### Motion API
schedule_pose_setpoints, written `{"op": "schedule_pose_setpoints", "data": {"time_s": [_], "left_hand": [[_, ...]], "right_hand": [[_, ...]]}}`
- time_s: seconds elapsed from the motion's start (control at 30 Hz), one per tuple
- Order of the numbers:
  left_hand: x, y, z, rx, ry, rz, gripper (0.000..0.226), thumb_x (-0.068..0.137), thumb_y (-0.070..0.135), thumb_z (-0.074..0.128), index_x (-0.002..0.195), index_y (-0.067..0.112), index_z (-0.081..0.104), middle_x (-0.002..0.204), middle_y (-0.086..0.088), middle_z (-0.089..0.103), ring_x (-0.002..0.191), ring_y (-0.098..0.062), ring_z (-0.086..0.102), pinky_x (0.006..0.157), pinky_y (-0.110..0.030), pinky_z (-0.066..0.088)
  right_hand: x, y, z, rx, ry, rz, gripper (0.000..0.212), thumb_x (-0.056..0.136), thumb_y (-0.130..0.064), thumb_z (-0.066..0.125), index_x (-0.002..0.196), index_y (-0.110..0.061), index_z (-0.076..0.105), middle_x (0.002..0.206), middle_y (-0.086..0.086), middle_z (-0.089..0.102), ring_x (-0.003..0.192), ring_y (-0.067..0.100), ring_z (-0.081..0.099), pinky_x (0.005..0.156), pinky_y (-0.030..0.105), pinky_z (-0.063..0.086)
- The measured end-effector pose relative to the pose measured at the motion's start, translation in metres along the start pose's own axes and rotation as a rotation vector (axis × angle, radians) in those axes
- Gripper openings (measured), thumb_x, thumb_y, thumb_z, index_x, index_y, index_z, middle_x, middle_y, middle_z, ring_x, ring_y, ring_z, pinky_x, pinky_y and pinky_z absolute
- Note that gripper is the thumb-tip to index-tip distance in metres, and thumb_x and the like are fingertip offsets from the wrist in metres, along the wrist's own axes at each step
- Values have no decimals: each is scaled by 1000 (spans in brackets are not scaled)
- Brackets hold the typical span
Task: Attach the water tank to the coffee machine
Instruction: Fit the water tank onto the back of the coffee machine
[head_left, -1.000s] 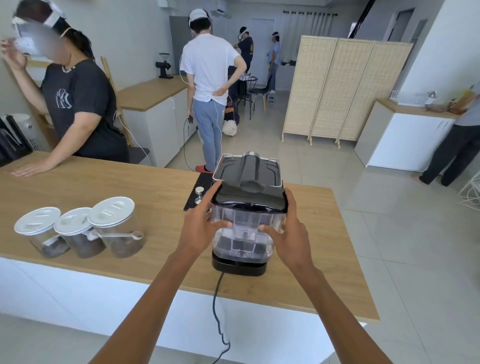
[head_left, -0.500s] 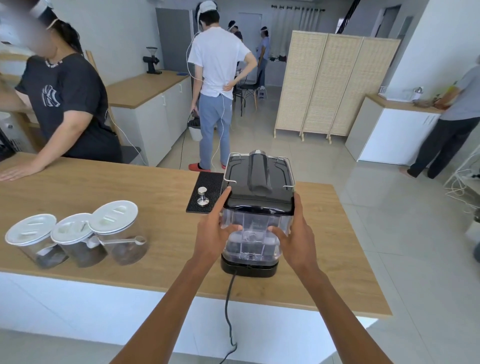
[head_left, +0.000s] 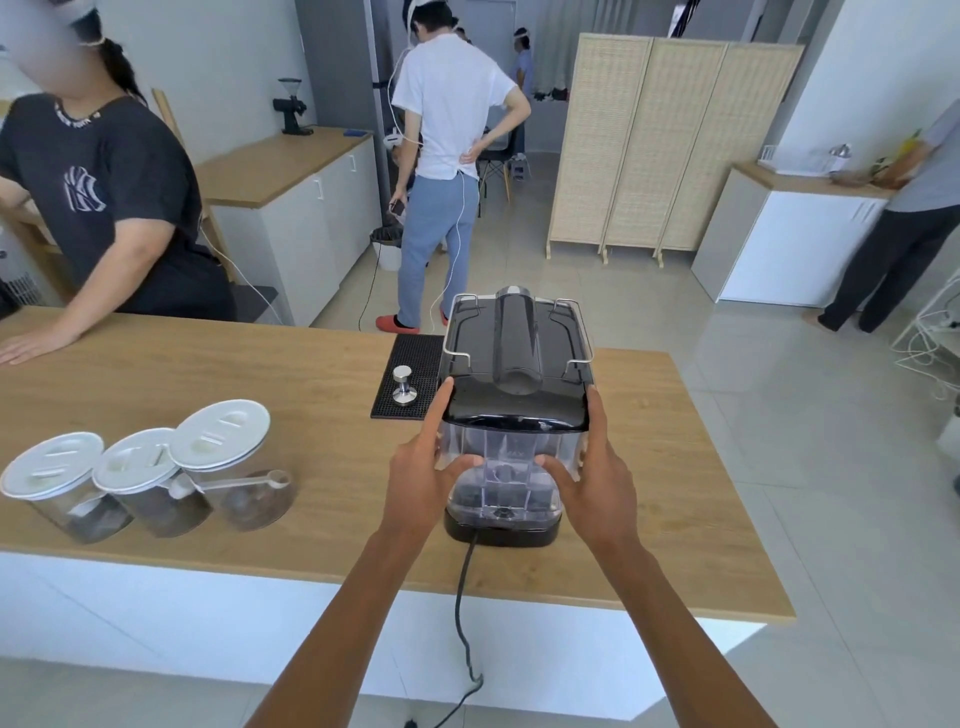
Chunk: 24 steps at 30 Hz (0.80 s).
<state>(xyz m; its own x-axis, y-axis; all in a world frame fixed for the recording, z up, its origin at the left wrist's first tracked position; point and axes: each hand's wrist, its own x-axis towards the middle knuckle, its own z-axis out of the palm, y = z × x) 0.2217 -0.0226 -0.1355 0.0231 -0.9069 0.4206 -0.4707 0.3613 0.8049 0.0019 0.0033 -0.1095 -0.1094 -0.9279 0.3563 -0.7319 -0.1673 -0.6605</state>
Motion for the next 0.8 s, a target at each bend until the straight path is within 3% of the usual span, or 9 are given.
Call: {"op": "schedule_pose_setpoints", "data": {"time_s": [0.2,0.37,0.43,0.47,0.6,0.63,0.7,0.73,0.8], "left_hand": [[-1,2,-3,58,-26,-5,95,83,55,71,156,45,11,94,8,45,83,-6,45,71,-18,38],[-3,5,-8,96,-63,-8,98,78,65,66,154,52,4,97,4,38,84,-12,40,77,-27,39],[-4,8,-11,134,-72,-9,101,81,59,69,155,49,1,89,-6,48,81,-13,45,75,-30,46],[-4,8,-12,165,-76,-7,102,83,54,71,156,47,0,92,-16,58,81,-14,51,77,-32,50],[-21,2,-17,207,-80,-43,102,86,43,72,158,39,-1,122,-17,67,88,-14,59,77,-23,48],[-30,-6,-18,205,-84,-60,99,87,45,70,158,37,1,137,-11,61,104,-17,62,84,-26,50],[-51,-32,-18,264,-149,-128,95,87,58,60,157,38,-1,164,-6,26,143,-22,38,108,-48,42],[-63,-49,-16,320,-224,-202,96,86,64,56,157,38,-4,169,-6,6,150,-27,24,114,-60,31],[-88,-79,-9,449,-399,-347,100,84,74,47,157,36,-9,167,-7,-16,153,-35,6,117,-68,11]], "right_hand": [[0,3,1,-10,-28,-22,99,85,-71,51,158,-40,-8,151,-1,53,96,25,73,78,37,59],[1,4,-2,-11,-39,-30,103,88,-57,64,156,-45,-12,156,-4,47,115,29,68,88,44,59],[0,4,-3,-16,-38,-41,104,88,-55,65,157,-43,-13,158,-4,43,117,28,66,87,42,58],[-2,4,-4,-21,-31,-41,104,89,-56,64,157,-42,-13,160,-4,41,119,28,66,86,41,58],[-18,21,-2,-29,-23,36,101,90,-60,59,160,-29,-7,165,3,31,133,33,55,92,45,55],[-26,31,2,-46,-39,56,98,91,-61,56,161,-25,-2,165,4,29,133,34,55,89,45,56],[-44,53,12,-109,-103,108,95,90,-67,49,162,-22,5,166,7,25,135,35,52,88,46,56],[-53,67,19,-150,-160,151,98,88,-74,43,161,-22,6,167,8,22,142,36,44,94,50,54],[-74,96,34,-251,-311,238,108,77,-87,26,161,-22,3,169,11,12,154,36,15,113,54,37]]}}
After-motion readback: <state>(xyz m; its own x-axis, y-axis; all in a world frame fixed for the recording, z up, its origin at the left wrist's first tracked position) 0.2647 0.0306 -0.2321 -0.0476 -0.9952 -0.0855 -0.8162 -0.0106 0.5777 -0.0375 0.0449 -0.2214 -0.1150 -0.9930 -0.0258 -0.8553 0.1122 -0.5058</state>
